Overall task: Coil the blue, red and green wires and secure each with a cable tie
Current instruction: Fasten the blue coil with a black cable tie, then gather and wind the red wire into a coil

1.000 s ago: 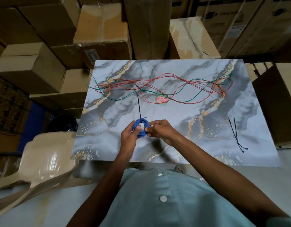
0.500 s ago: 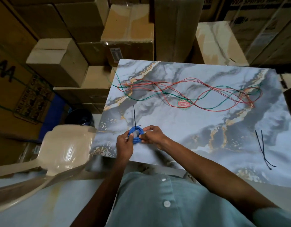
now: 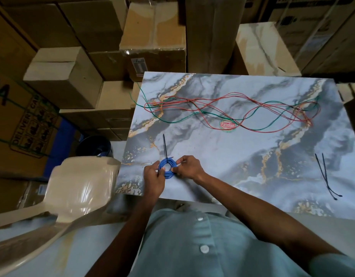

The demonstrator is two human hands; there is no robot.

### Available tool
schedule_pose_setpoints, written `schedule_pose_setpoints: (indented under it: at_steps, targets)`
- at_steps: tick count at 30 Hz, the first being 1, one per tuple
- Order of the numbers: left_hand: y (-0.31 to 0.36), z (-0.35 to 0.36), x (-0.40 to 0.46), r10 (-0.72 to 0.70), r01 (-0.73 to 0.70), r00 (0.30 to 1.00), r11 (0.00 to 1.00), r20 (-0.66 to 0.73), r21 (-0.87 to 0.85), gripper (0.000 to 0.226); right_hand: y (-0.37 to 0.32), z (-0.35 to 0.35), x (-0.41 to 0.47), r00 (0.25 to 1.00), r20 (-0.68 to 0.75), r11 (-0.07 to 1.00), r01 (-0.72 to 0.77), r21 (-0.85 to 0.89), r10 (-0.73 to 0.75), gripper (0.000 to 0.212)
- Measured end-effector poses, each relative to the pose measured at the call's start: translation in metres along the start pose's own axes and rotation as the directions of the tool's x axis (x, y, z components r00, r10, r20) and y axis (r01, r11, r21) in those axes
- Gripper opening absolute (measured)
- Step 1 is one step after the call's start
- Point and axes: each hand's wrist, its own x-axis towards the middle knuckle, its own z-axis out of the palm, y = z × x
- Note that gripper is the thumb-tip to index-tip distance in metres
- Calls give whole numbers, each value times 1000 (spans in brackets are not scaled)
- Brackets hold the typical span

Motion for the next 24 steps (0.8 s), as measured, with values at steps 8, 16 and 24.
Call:
schedule_pose_setpoints:
  at_steps: [8, 16, 24]
  targets:
    - [41, -11, -2, 90, -95, 990, 994, -108, -46, 26, 7, -17, 2, 998, 30, 985, -65, 161, 61, 17]
    - [103, 18, 17, 296, -291, 955, 932, -9, -216, 18, 15, -70, 11, 993, -59, 953, -77, 294, 99, 18]
    - [143, 68, 48, 276, -257, 959, 944, 65, -209, 21, -11, -133, 67, 939, -327, 990, 130, 53, -106, 28]
